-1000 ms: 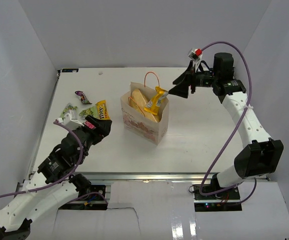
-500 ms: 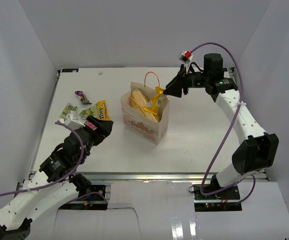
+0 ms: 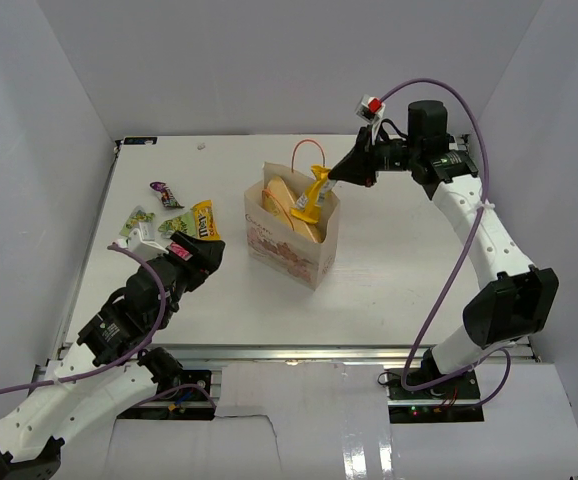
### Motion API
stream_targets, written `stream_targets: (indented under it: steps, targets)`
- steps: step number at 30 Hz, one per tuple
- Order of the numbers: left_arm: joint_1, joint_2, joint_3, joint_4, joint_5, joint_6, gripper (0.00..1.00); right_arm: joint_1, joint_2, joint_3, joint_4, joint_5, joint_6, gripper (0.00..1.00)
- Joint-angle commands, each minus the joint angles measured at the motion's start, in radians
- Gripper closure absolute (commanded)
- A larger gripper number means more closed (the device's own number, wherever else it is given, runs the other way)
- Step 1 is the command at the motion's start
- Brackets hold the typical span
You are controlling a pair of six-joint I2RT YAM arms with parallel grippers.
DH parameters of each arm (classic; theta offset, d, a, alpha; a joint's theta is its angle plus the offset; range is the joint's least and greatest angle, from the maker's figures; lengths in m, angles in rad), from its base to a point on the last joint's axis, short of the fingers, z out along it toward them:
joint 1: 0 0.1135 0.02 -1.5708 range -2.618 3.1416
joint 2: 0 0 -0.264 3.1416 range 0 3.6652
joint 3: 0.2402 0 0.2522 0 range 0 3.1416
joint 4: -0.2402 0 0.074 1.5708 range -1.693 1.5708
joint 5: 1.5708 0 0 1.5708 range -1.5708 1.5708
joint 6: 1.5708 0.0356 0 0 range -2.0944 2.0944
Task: Place the snacks into the paper bag
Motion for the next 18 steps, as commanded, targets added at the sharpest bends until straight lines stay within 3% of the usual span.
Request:
stream_targets:
  steps: [1, 8, 13, 18]
  targets:
    - [-0.002, 0.0, 0.001, -0.011, -0.027, -0.002, 0.09, 0.004, -0.06, 0.099, 0.0, 0.006, -0.047, 0.92]
    - [-0.002, 0.0, -0.002, -0.014, -0.044, -0.002, 0.09, 0.035, -0.126, 0.152, 0.0, 0.135, -0.142, 0.92]
    - [-0.002, 0.009, 0.0, -0.017, -0.053, -0.005, 0.09, 0.194, -0.181, 0.095, -0.025, 0.42, -0.349, 0.92]
    - [-0.002, 0.02, 0.007, -0.026, -0.053, -0.005, 0.09, 0.328, -0.256, -0.069, 0.045, 0.689, -0.446, 0.92]
